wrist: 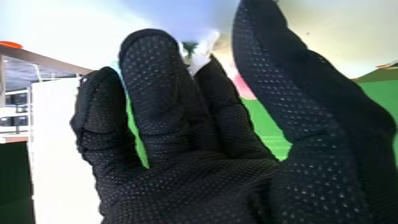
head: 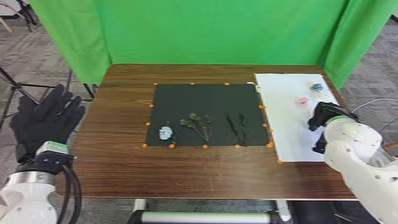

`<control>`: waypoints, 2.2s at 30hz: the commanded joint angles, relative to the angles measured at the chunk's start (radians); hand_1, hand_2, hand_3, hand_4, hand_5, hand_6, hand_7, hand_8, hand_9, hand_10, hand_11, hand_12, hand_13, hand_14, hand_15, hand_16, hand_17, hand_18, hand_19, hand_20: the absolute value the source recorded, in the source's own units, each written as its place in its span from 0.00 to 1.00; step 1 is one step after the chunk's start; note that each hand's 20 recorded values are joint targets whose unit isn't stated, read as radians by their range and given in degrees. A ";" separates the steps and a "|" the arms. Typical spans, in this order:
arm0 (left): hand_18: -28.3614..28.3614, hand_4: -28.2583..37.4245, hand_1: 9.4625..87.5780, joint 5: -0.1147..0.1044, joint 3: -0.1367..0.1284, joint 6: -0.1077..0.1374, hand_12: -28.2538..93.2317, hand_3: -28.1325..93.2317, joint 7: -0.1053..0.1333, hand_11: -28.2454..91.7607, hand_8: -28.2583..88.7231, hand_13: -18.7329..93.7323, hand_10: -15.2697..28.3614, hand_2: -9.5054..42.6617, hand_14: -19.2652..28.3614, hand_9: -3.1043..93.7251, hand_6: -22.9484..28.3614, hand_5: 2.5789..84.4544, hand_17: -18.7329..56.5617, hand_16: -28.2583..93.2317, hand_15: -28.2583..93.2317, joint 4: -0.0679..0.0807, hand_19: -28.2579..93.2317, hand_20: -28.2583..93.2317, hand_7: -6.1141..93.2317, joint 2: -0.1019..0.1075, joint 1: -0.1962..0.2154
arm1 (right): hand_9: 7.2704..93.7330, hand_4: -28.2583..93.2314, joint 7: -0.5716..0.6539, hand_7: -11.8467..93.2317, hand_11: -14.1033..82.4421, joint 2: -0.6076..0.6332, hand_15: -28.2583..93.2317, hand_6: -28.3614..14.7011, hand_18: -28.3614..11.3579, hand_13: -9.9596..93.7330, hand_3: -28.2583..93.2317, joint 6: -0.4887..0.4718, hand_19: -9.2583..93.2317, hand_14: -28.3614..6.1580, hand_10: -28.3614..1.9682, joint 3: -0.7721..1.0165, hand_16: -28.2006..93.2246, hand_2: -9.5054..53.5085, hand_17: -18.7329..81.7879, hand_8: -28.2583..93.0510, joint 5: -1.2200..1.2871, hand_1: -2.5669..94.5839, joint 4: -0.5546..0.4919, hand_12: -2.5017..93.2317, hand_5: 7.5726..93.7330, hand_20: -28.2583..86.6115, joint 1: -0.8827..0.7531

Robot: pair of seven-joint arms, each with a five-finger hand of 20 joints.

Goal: Arrange flowers

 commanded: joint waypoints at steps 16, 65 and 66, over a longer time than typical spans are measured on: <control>0.69 0.00 0.20 -0.006 0.011 -0.002 0.30 0.80 -0.014 0.39 0.16 0.33 0.65 0.37 0.66 0.32 0.58 0.39 0.21 0.16 0.45 -0.006 0.42 0.30 0.21 -0.016 0.006 | 0.93 0.00 -0.121 0.49 0.29 -0.010 0.73 0.65 0.12 0.87 0.79 0.319 0.93 0.67 0.67 -0.023 0.57 0.00 0.59 0.31 -0.190 0.70 -0.138 0.52 0.78 0.59 -0.136; 0.64 0.00 0.16 -0.022 0.120 0.018 0.28 0.81 -0.038 0.38 0.16 0.32 0.58 0.40 0.54 0.27 0.56 0.36 0.26 0.18 0.37 0.045 0.34 0.32 0.18 0.033 -0.103 | 0.92 0.00 -0.384 0.56 0.29 -0.573 0.72 0.74 0.15 0.86 0.83 0.502 0.93 0.71 0.74 -0.850 0.58 0.00 0.59 0.32 -0.241 0.63 0.419 0.53 0.73 0.58 0.553; 0.63 0.00 0.16 -0.021 0.120 0.015 0.28 0.81 -0.041 0.38 0.16 0.32 0.58 0.40 0.54 0.27 0.56 0.36 0.27 0.18 0.36 0.047 0.33 0.32 0.18 0.033 -0.105 | 0.91 0.00 -0.381 0.55 0.29 -0.573 0.71 0.74 0.16 0.86 0.83 0.500 0.93 0.72 0.74 -0.852 0.58 0.00 0.59 0.32 -0.239 0.63 0.424 0.53 0.72 0.58 0.552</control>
